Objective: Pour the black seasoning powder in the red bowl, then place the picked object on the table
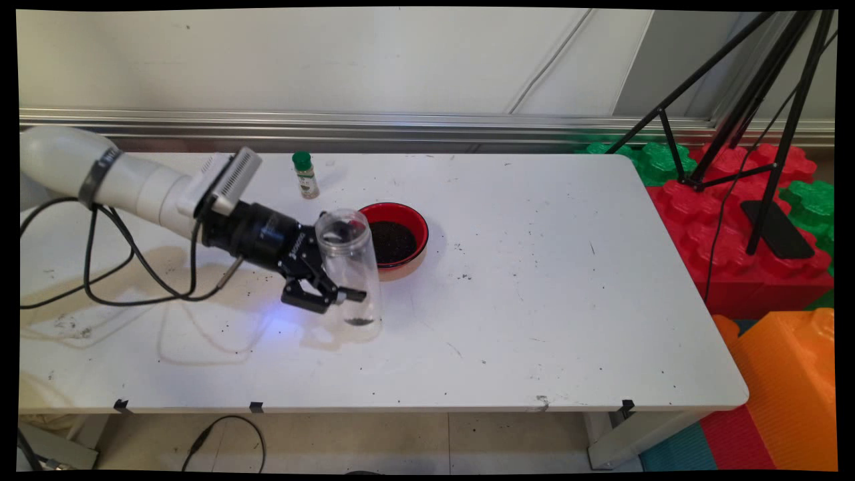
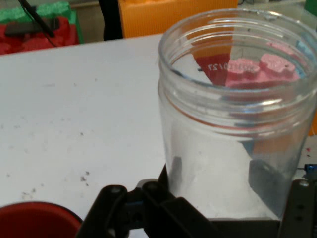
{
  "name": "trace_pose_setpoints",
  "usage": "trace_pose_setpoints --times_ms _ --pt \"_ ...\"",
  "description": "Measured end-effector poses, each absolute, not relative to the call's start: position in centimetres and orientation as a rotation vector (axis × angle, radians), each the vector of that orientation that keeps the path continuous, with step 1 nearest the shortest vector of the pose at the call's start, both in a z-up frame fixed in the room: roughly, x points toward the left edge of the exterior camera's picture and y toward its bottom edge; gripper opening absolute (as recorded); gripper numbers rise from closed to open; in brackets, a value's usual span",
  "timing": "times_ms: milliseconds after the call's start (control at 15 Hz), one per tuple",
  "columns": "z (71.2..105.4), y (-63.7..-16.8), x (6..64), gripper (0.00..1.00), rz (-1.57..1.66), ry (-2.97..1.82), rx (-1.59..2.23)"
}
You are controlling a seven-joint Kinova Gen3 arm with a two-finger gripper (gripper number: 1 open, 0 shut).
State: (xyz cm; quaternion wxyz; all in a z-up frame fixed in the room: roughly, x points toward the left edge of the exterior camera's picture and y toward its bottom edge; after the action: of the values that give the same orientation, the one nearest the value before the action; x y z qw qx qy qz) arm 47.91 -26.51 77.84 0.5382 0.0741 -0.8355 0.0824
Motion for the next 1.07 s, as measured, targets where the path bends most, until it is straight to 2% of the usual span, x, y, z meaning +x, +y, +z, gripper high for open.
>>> trace_pose_setpoints --times_ms 467,1067 --pt "74.6 -26.1 46.9 0.00 0.151 -2.031 0.211" --pt "72.4 -25.9 46.1 0.00 0.137 -2.062 0.237"
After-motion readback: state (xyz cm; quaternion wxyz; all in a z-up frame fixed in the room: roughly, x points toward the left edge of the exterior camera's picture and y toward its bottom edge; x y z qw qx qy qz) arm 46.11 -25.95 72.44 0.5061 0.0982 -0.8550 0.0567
